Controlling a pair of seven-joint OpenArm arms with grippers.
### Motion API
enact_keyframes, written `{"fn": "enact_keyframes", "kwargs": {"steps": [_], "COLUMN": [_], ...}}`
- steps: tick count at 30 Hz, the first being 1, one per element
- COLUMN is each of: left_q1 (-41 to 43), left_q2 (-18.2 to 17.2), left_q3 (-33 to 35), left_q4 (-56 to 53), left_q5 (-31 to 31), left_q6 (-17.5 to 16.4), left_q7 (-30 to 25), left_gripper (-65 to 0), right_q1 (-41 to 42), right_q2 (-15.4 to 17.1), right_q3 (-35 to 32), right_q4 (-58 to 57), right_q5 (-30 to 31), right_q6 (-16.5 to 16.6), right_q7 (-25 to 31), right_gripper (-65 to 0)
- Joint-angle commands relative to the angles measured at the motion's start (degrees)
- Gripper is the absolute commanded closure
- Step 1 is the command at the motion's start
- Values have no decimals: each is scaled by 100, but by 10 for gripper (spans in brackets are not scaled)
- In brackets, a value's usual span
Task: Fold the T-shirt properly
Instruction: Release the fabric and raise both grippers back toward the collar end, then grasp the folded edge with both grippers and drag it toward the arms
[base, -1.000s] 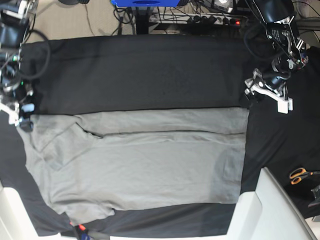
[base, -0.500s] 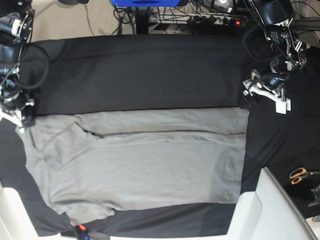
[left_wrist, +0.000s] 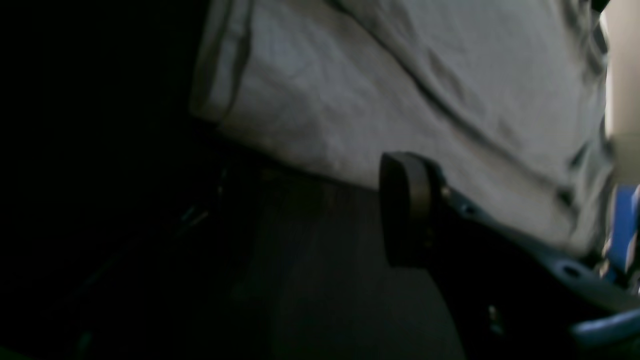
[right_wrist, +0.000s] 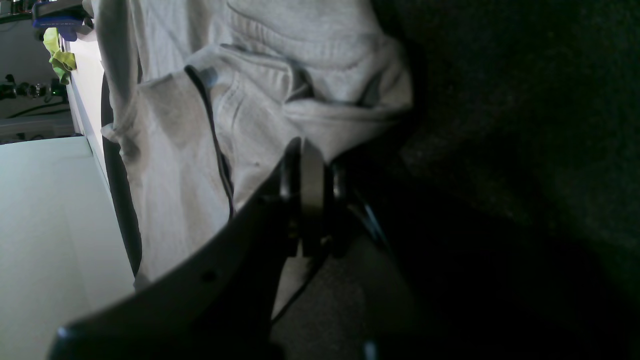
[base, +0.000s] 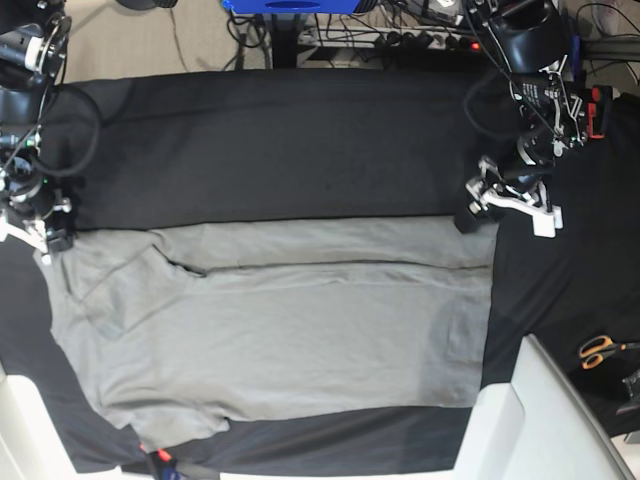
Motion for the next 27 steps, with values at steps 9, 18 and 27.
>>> {"fn": "enact_keyframes", "kwargs": {"steps": [9,18,27], "left_q1": [-116,-529,-705], "left_q2": [-11,-3,-46], "left_q3": [-3,41,41], "left_q4": [-276,-663,-971], "left_q5": [-46,-10,-10], "left_q6": [300,300,300], "left_q7": [-440,-458,-440], "left_gripper": [-352,-349,0], "right_q1": [60,60,60], "right_q2": [68,68,68], "right_q3": [-17,-17,-26], "right_q4": [59,59,103], "right_q5": [-18,-18,-36], "right_q6": [28,28,28], "right_q7": [-55,-55,-55], "right_gripper": [-6,-6,-5]}}
